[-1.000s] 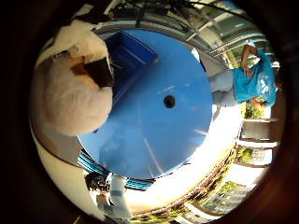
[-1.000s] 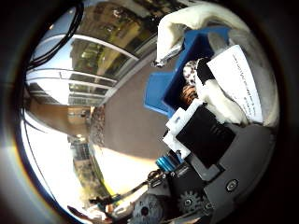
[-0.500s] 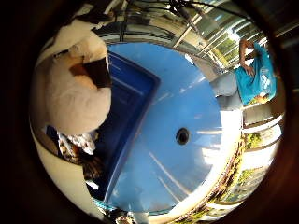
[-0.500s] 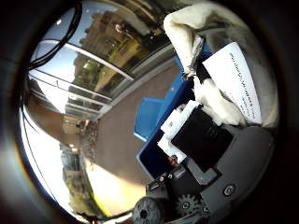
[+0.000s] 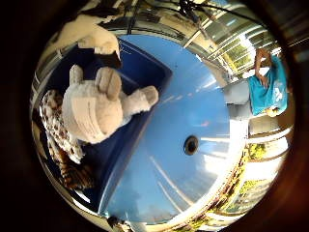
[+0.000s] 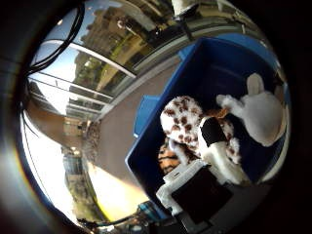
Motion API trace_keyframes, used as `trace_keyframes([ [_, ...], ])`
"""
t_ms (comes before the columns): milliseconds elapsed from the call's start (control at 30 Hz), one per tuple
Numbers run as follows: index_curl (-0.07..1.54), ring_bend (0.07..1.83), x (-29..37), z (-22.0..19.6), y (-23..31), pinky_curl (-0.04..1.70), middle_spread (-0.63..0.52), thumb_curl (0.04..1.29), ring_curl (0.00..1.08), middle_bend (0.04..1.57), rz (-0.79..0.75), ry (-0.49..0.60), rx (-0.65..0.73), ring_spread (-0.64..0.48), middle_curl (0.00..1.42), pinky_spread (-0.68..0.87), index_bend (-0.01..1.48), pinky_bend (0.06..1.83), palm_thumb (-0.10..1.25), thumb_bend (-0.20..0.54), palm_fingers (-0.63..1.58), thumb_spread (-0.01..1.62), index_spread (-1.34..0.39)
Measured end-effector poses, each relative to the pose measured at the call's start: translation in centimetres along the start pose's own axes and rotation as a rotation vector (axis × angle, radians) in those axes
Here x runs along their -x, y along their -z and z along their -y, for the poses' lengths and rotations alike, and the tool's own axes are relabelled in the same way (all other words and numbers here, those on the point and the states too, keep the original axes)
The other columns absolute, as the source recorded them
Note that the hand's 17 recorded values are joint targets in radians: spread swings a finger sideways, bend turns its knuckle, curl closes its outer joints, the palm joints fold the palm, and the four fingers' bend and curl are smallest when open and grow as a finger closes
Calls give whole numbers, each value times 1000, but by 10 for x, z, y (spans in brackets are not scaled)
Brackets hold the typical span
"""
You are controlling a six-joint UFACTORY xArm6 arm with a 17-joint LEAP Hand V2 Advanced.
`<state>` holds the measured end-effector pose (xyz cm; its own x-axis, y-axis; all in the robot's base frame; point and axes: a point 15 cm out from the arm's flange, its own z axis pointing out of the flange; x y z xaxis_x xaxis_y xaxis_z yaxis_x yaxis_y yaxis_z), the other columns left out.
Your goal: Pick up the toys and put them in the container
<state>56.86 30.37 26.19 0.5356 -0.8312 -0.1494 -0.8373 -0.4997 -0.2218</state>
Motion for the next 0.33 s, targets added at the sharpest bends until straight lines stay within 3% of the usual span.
trace_keyframes([
  [333,506,543,-14,-9,80,429,41,562,300,172,-8,-32,-51,275,390,510,184,988,677,-26,47,1107,-433],
])
